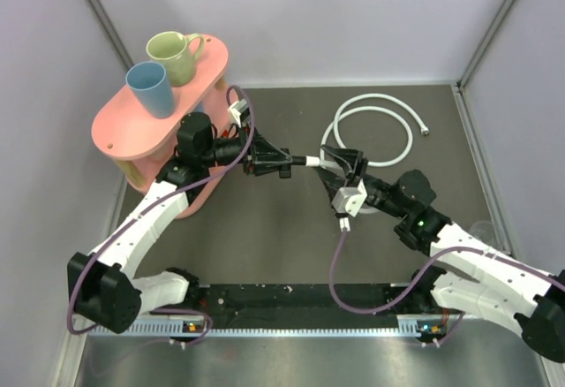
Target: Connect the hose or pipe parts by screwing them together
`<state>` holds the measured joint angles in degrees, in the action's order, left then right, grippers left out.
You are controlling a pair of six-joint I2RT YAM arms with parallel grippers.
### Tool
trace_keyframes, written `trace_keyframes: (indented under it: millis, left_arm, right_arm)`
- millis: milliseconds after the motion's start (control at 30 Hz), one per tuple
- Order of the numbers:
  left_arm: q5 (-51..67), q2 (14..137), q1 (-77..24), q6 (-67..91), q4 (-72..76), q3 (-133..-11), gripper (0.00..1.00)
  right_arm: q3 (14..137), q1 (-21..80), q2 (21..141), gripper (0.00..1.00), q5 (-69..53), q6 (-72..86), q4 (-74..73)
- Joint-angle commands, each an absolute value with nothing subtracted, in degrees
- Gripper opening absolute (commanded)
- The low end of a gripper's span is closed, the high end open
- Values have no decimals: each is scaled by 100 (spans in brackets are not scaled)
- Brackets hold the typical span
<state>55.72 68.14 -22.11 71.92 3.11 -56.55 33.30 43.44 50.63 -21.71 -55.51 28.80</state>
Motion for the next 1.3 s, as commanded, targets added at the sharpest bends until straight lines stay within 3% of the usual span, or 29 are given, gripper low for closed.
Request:
trace_keyframes:
  millis: [0,167,367,500,700,933,1067,1267]
  left_arm:
    - [5809,6785,-2162,7584,914,-5669,0]
    - [5853,6803,-2153,7726,1125,-5607,0]
    - [5915,6794,-2162,7963,1415,-5528,0]
    - [5871,6811,-2258,7044,1180,-5703,0]
    - [5854,6733,-2487,4429,896,-5696,0]
    - [5479,6346,-3084,-118,63,-5379,0]
    - [5001,6511,-3515,-2463,-1157,-5685,0]
    - [4597,6426,-3735,-3541,-1407,-5784,0]
  right_arm:
    - [3709,4561,5211,51,-2066,-5783,3199]
    - [3788,4632,5387,50,-2057,-5774,3173]
    - [3885,4641,5519,24,-2214,-5713,3261]
    - [4069,4623,5660,0,-2513,-5092,3366]
    - [4991,3993,5853,0,-3513,-3765,2172]
    - [6176,2709,6721,0,-7114,-1943,1250]
    - [6451,2602,7013,0,-7540,-1899,457]
    - [6399,2444,7268,0,-7304,-1197,334]
